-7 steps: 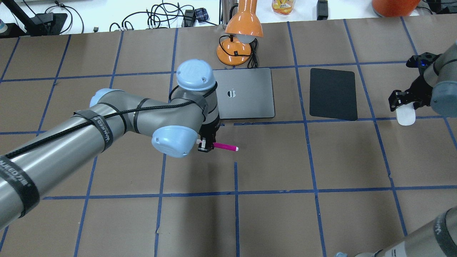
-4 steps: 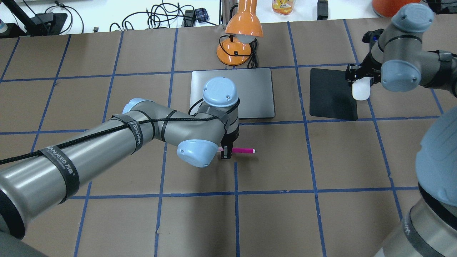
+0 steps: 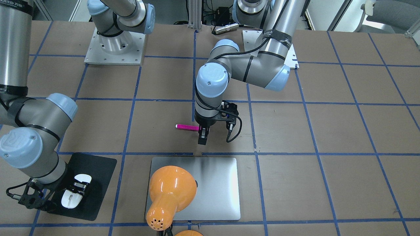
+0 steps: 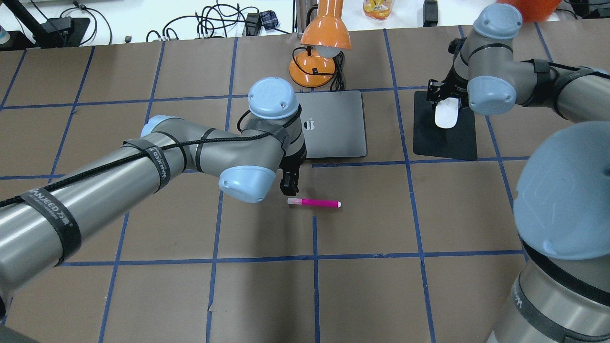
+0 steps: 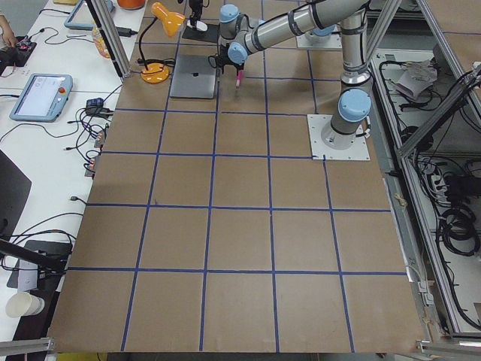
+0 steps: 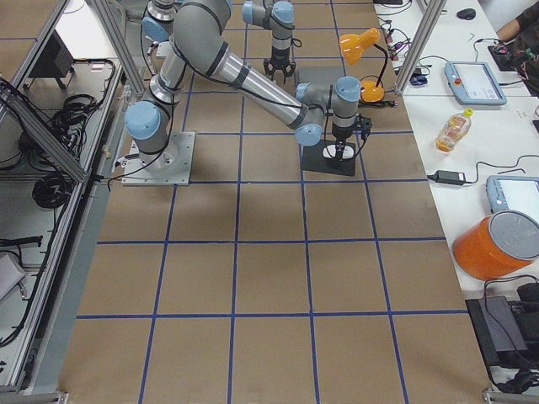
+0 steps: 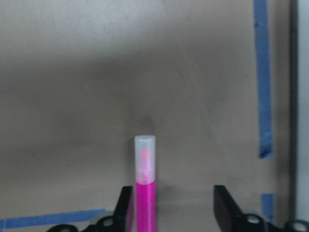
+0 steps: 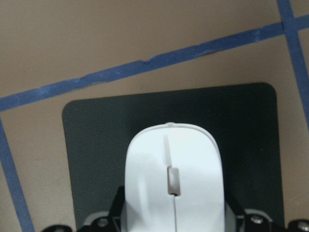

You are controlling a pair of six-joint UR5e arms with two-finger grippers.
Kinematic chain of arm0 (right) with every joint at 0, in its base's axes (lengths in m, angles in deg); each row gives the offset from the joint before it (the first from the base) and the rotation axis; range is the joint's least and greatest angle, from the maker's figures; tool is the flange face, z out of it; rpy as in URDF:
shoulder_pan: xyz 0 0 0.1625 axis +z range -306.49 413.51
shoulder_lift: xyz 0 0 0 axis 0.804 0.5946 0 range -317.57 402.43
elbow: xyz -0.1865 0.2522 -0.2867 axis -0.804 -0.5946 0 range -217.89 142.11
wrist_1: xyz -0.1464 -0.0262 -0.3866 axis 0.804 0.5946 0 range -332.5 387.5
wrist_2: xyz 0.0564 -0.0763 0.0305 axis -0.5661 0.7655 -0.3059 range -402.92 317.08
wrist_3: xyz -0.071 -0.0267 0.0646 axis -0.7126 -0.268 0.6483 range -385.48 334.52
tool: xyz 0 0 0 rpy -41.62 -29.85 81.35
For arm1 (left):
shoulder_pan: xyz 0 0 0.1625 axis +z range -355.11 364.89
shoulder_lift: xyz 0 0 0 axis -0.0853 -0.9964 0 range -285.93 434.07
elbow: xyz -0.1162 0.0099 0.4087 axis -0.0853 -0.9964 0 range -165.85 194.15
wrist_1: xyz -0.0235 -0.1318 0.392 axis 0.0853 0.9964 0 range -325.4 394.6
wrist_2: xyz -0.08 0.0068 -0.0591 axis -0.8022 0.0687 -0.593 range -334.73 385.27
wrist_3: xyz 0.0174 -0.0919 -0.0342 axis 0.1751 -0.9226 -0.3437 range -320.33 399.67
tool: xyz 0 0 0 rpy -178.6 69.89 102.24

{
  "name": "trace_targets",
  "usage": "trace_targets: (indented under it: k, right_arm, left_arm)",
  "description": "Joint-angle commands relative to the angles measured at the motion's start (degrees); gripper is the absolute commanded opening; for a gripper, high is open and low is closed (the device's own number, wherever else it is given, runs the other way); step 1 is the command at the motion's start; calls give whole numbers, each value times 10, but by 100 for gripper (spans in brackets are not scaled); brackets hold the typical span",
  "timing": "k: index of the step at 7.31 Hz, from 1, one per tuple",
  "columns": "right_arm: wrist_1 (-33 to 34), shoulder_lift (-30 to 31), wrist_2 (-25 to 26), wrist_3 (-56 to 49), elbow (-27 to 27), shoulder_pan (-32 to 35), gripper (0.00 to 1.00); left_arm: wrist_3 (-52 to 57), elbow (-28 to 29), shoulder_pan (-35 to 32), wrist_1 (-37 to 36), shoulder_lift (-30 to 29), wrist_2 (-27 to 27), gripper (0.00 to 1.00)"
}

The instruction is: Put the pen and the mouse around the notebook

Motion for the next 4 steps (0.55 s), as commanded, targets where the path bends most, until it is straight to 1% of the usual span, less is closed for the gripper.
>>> trace_targets:
  k: [1,2,3,4]
  right_arm:
    - [-7,-1,4,7,5,2,69]
    - [-5,1,4,7,15,2,91]
    - [-5,2,7,6,15,0,100]
    - [-17,9,8,2,13,-1,100]
  left_arm:
    - [178,44,29,89,40,-10,100]
    - [352,63,44,162,66,-11,100]
    - [455,86,70,231,96,-13,100]
    - [579,113,94,291,119,-12,100]
